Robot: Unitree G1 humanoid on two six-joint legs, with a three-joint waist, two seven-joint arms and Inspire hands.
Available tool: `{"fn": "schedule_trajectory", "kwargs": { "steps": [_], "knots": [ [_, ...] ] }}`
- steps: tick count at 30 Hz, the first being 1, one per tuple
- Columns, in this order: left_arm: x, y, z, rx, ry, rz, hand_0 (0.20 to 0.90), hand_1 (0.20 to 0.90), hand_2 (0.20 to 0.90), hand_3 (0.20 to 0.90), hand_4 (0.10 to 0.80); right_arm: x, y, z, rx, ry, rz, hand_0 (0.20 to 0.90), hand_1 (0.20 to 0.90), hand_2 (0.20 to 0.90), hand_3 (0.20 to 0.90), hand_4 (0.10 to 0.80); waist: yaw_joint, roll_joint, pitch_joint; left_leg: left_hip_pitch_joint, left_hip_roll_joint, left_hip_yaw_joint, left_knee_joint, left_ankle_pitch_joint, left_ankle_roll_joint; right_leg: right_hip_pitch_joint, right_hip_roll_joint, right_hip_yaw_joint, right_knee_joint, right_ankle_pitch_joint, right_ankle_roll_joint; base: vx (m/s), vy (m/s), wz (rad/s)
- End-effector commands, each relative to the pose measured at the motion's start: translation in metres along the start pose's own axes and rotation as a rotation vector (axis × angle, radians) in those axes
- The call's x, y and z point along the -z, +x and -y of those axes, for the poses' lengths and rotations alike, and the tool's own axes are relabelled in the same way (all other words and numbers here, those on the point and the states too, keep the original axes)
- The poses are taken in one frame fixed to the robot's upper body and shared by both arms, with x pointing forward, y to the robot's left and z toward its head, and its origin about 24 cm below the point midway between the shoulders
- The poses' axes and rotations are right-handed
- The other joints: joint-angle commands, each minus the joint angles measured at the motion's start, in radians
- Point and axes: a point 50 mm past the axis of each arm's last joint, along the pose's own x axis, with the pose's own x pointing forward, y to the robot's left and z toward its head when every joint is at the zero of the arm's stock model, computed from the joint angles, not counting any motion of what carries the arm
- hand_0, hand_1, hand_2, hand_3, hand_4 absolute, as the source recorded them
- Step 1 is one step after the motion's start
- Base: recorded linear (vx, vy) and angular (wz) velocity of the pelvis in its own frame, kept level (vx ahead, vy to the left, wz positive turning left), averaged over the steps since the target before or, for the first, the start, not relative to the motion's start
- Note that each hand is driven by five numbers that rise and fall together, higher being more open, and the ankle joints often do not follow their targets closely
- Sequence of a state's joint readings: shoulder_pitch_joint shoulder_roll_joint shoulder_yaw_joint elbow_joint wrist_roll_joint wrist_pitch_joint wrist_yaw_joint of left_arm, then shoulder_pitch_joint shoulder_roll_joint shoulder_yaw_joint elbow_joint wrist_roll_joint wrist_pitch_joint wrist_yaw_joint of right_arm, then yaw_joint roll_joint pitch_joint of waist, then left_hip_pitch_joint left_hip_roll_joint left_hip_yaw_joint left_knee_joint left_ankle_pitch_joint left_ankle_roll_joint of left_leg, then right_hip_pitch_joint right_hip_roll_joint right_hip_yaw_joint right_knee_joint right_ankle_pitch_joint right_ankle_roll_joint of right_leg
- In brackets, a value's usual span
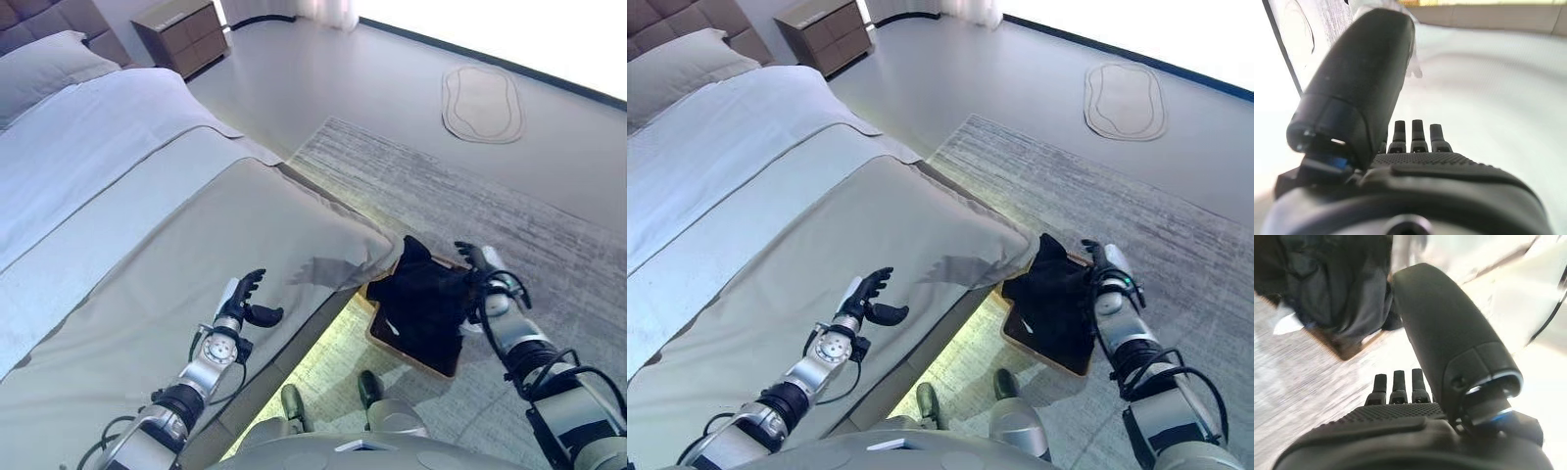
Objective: Pick up the clothes from the bed and place them into the basket
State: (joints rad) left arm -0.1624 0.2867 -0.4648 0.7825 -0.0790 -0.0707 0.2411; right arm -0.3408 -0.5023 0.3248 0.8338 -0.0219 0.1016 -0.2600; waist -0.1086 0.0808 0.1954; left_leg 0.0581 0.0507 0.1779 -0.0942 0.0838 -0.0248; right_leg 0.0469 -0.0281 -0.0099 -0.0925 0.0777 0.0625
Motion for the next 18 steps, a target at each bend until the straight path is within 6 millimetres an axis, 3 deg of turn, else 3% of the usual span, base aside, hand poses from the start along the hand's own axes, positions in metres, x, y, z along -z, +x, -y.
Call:
{"fn": "schedule_trajectory", "kwargs": {
  "steps": [1,3,8,18],
  "knots": [
    [-0.002,0.001,-0.007,-0.071,0.067,0.072,0.9,0.9,0.9,0.9,0.8,-0.026,-0.007,-0.031,0.019,0.013,0.171,0.9,0.9,0.9,0.9,0.8,0.059,-0.046,-0.086,0.023,-0.043,-0.093,0.007,-0.077,0.017,-0.014,-0.016,-0.029,0.02,0.006,0.014,0.017,0.01,0.31],
    [0.006,-0.002,-0.002,-0.076,0.07,0.05,0.9,0.9,0.9,0.9,0.8,-0.026,-0.016,-0.052,-0.001,-0.017,0.207,0.9,0.9,0.9,0.9,0.8,0.074,-0.047,-0.086,0.021,-0.046,-0.111,0.007,-0.075,0.019,-0.007,-0.02,-0.046,0.025,-0.003,0.011,0.024,0.024,0.41],
    [0.021,-0.011,0.004,-0.118,0.043,0.01,0.9,0.9,0.9,0.9,0.8,-0.025,-0.029,-0.075,-0.073,-0.113,0.276,0.9,0.9,0.9,0.9,0.8,0.11,-0.051,-0.089,0.019,-0.054,-0.15,0.007,-0.069,0.021,0.015,-0.03,-0.089,0.024,-0.016,0.008,0.032,0.033,0.36],
    [0.025,-0.015,-0.013,-0.252,0.056,0.028,0.9,0.9,0.9,0.9,0.8,-0.023,-0.037,-0.08,-0.062,-0.187,0.328,0.9,0.9,0.9,0.9,0.8,0.193,-0.069,-0.101,-0.022,-0.07,-0.253,0.007,-0.039,0.018,0.041,-0.038,-0.178,0.024,-0.044,0.002,0.009,-0.013,0.33]
  ]
}}
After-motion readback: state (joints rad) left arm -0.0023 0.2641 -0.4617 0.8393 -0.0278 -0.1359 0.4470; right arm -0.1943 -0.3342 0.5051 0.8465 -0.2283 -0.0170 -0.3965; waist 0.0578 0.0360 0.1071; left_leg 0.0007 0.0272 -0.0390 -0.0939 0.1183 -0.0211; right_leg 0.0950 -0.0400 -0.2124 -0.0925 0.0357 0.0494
